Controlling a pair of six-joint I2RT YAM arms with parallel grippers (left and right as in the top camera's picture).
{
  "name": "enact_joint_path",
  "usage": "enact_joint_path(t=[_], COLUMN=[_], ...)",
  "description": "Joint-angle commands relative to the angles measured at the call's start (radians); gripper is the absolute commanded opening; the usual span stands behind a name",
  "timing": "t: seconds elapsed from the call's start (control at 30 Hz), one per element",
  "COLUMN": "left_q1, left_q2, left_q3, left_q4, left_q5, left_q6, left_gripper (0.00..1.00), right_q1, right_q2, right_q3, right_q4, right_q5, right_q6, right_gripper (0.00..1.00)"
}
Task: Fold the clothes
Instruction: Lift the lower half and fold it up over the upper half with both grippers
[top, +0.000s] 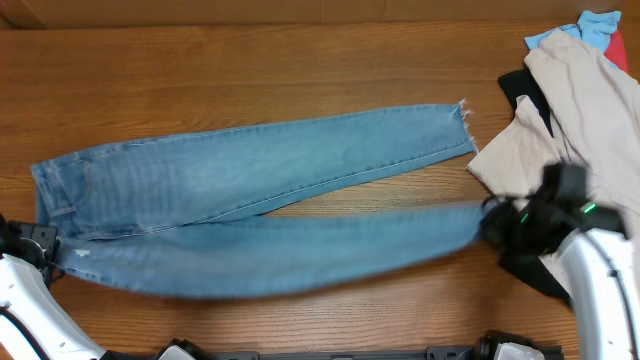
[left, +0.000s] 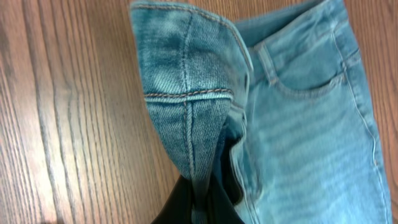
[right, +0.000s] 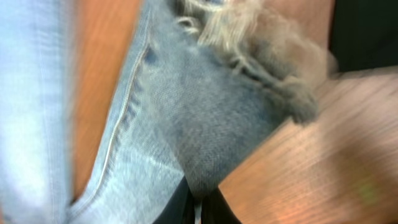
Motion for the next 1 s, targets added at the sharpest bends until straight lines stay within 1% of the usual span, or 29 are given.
enact_joint_path(t=[0.0,0.07,0.17,0.37,0.47,0.53,0.7,0.73,0.97], left_q1=[0.000,0.000,-0.001,-0.001,-0.010,-0.040,-0.113,-0.136,-0.175], left_q2=[0.001,0.001,0.002,0.002,0.005,0.017,0.055,0.072,0.129], left_q3=[0.009,0.009,0.009,0.009,0.009,0.009,0.009,0.009,0.009], left_q4=[0.016,0.018,0.031,0.111,0.156,0.191,0.277,0.325,0.448], left_q5=[-0.001,0.000,0.018,0.112,0.137,0.137,0.133,0.125,0.126], left_q6=[0.020,0.019,0.019,0.019,0.019,0.019,0.019,0.019,-0.004], left_gripper=[0.04,0.04,0.04,0.04,0.04,0.04,0.04,0.04,0.04], right_q1=[-0.014,-0.014,-0.013,-0.013,-0.013,-0.013,-0.009,-0.009,0.010], right_q2=[0.037,0.089,0.180,0.359,0.443,0.491,0.526,0.533,0.568], right_q3=[0.260,0.376,0.484,0.540,0.547,0.566,0.601,0.603,0.603], right_q4=[-0.100,-0.178,-0.263,-0.323,-0.317,-0.306,-0.259,-0.236,-0.122], right_q5=[0.161,0.171,0.177,0.183,0.191,0.216,0.221,0.220,0.198], right_q6=[-0.088,-0.122,-0.171,-0.253,-0.298,-0.299,-0.298,-0.297,-0.298], right_gripper=[0.04,0.05,0.05,0.06,0.06,0.05,0.05,0.05,0.04])
